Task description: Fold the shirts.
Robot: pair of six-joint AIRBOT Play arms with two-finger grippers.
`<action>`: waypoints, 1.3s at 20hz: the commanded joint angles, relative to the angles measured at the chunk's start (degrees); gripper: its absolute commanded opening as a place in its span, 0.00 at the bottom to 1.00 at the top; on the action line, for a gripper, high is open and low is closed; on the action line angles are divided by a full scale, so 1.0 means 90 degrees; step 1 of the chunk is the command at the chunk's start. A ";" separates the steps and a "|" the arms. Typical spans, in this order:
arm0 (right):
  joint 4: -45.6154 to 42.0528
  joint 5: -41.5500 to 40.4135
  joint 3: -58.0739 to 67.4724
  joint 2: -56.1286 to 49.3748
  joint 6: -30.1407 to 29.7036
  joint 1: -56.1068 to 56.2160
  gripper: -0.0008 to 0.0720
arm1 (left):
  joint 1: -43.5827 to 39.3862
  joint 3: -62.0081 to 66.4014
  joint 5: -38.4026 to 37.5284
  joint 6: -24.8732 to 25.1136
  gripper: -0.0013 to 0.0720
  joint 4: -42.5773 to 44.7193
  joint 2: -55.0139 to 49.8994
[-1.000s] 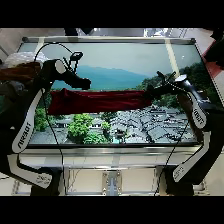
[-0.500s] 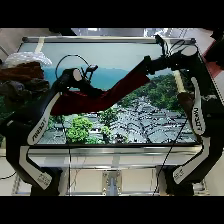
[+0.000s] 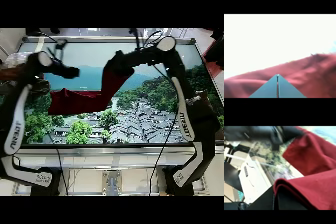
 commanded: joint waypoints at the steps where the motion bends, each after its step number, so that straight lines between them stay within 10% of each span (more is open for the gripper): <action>1: 0.0007 -0.1044 0.0039 -0.0170 -0.0085 0.1025 0.02 | 0.1243 0.0063 0.0029 0.0007 0.04 0.0202 0.0928; 6: 0.0350 -0.3796 0.0039 -0.0855 -0.0663 0.2147 0.03 | 0.2142 0.0058 -0.0126 0.0005 0.04 0.0155 0.1192; 7: 0.0663 -0.4398 0.0039 -0.0967 -0.0828 0.2310 0.18 | 0.2161 0.0058 -0.0221 0.0005 0.04 0.0160 0.1178; 8: 0.0940 -0.4847 0.0039 -0.1015 -0.1030 0.2438 0.61 | 0.2159 0.0056 -0.0299 0.0010 0.04 0.0158 0.1171; 10: 0.1338 -0.5030 0.0078 -0.0954 -0.1192 0.2487 0.78 | 0.2154 0.0056 -0.0330 0.0034 0.04 0.0158 0.1171; 16: 0.0090 -0.3359 0.0129 -0.0282 -0.1426 0.1435 0.78 | 0.2132 0.0056 -0.0362 0.0029 0.04 0.0155 0.1122; 21: -0.3189 -0.1457 -0.0714 -0.0333 0.1081 0.0114 0.75 | 0.2132 0.0056 -0.0384 0.0029 0.04 0.0155 0.1120; 26: -0.2069 -0.0770 -0.1423 -0.1299 0.1166 -0.0464 0.75 | 0.2132 0.0056 -0.0384 0.0029 0.04 0.0153 0.1047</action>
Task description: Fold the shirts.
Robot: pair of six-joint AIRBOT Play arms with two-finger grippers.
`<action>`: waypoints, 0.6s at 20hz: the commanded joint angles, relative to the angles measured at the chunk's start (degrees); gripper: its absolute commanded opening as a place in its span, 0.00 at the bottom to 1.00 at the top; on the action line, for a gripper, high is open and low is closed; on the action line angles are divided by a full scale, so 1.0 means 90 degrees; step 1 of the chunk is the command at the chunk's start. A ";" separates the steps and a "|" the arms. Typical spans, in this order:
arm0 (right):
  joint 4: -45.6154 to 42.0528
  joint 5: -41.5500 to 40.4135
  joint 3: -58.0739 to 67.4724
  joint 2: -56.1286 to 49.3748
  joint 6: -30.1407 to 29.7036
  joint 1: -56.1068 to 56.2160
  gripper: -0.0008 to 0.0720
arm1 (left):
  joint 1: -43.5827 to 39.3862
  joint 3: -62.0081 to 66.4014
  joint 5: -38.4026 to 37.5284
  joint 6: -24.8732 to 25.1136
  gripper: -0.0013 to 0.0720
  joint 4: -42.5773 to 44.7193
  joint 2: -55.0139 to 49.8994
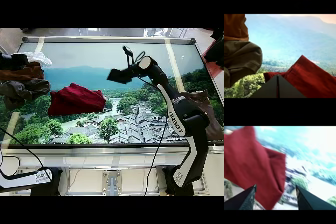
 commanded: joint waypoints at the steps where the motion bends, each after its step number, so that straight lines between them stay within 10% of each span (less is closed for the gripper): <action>1: 0.0522 0.0508 -0.0296 -0.0661 0.0308 -0.0294 0.75 | 0.0005 0.0002 -0.0002 0.0000 0.04 0.0000 -0.0046; 12: 0.2327 0.0136 -0.0002 -0.1681 -0.0325 0.0721 0.70 | -0.0019 0.0002 0.0000 0.0000 0.04 0.0000 -0.0051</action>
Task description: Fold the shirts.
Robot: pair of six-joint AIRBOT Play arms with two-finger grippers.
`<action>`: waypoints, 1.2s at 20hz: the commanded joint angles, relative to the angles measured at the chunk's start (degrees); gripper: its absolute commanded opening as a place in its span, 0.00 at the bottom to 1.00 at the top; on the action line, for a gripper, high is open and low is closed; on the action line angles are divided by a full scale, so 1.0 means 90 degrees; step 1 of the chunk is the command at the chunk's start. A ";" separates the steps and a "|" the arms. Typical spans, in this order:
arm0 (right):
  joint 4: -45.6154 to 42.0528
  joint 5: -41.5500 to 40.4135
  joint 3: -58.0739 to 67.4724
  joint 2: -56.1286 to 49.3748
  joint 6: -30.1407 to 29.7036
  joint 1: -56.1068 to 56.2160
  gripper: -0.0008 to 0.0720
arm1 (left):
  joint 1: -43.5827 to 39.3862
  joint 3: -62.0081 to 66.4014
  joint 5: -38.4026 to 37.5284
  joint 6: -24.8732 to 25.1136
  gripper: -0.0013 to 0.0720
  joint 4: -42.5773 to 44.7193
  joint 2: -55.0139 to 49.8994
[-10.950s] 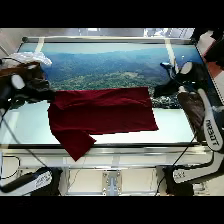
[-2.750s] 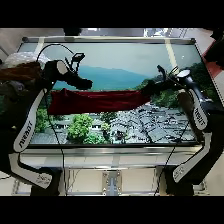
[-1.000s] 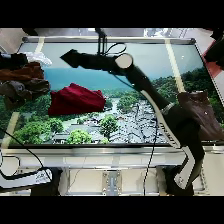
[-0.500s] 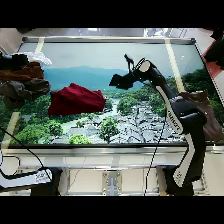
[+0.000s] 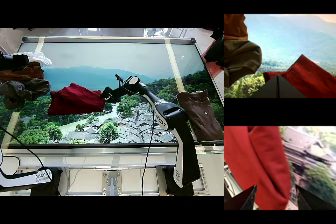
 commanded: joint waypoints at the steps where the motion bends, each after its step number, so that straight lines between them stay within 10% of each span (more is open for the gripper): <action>1: 0.0204 -0.0097 0.0318 -0.0124 -0.0041 0.0364 0.51 | -0.0002 0.0005 0.0000 0.0000 0.04 0.0000 -0.0002; 4: 0.0199 -0.0092 0.0947 -0.0121 -0.0041 0.0474 0.02 | -0.0002 0.0005 0.0000 0.0002 0.04 0.0002 -0.0002; 24: -0.2975 0.3128 0.1219 0.4571 0.0697 -0.6584 0.03 | -0.0002 0.0005 -0.0187 -0.0005 0.04 -0.0160 -0.0002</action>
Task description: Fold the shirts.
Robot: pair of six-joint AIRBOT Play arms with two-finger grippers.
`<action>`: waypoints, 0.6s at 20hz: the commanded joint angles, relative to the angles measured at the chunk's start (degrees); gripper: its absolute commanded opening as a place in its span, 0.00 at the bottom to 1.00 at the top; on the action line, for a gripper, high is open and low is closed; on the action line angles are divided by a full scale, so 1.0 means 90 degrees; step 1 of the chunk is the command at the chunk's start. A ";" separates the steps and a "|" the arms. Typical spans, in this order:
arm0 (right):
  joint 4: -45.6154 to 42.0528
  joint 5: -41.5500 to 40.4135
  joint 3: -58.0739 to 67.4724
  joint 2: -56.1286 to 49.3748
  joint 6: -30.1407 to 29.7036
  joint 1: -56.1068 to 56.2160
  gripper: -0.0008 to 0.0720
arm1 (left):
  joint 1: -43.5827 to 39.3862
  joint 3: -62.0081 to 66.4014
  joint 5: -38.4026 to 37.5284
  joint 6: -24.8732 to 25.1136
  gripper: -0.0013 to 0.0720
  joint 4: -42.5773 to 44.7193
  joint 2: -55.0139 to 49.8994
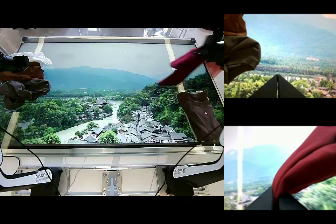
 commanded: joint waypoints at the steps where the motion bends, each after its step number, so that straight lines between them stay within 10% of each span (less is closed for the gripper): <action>1: -0.0469 0.1404 -0.0160 0.0607 -0.0022 -0.1477 0.03 | -0.0002 0.0005 -0.0002 -0.0005 0.04 -0.0250 -0.0005; 12: -0.2171 0.2368 -0.2149 0.1491 -0.0542 -0.2999 0.03 | -0.0002 0.0005 -0.0148 -0.0002 0.04 -0.0860 -0.0002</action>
